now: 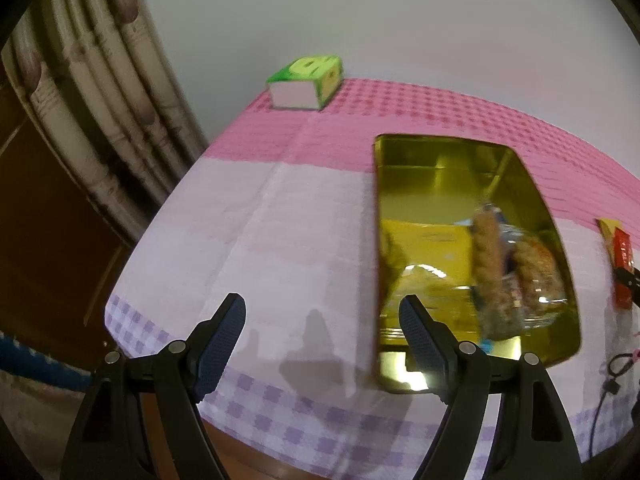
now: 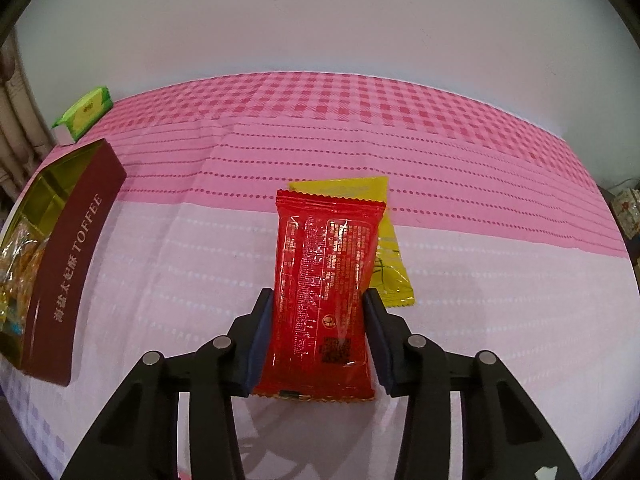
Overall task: Organize snacks
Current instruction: 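Move the right gripper to the red wrapped cake and grasp it, then grasp the yellow snack bag with the left gripper while the right holds the red cake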
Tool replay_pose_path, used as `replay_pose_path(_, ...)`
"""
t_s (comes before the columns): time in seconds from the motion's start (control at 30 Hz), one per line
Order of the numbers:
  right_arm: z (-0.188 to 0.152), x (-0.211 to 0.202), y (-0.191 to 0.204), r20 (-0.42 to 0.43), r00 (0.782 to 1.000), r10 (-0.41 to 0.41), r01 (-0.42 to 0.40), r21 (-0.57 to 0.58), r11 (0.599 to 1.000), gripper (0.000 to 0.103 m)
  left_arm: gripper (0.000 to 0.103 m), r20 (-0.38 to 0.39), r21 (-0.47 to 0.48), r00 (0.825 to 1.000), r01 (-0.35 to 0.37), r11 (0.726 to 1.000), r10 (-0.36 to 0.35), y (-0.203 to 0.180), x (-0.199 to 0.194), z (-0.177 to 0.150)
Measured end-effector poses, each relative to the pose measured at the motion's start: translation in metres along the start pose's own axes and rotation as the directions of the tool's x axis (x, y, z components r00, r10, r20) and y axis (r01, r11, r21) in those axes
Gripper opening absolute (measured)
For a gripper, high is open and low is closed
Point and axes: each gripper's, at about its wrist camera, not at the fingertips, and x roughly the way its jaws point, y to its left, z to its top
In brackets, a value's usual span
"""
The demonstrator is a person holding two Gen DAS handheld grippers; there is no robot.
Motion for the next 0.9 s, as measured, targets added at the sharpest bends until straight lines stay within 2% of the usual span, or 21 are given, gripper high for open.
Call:
replay_pose_path(0.17, -0.005, -0.007, -0.011, 0.015, 1.000, 0.002, -0.002, -0.015, 1.000, 0.040, 0.079, 0.031, 0.031, 0.998, 0.046, 0.998, -0.047, -0.027, -0.016, 0.005)
replay_pose_path(0.33, -0.012, -0.012, -0.034, 0.017, 1.000, -0.014, 0.014, -0.008, 1.000, 0.040, 0.079, 0.040, 0.070, 0.992, 0.119, 0.990, -0.122, -0.071, -0.025, 0.013)
replay_pose_path(0.6, -0.021, -0.012, -0.086, 0.019, 0.998, -0.066, 0.065, 0.042, 0.997, 0.040, 0.079, 0.021, 0.179, 0.975, 0.213, 0.961, -0.220, -0.153, -0.025, 0.023)
replay_pose_path(0.77, -0.021, -0.007, -0.109, 0.029, 0.996, -0.089, 0.087, 0.062, 0.994, 0.040, 0.079, 0.002, 0.215, 0.967, 0.247, 0.945, -0.253, -0.197, -0.018, 0.023)
replay_pose_path(0.9, -0.020, -0.002, -0.116, 0.056, 0.992, -0.116, 0.115, 0.017, 0.993, 0.040, 0.079, -0.018, 0.240, 0.962, 0.268, 0.933, -0.271, -0.229, -0.012, 0.020)
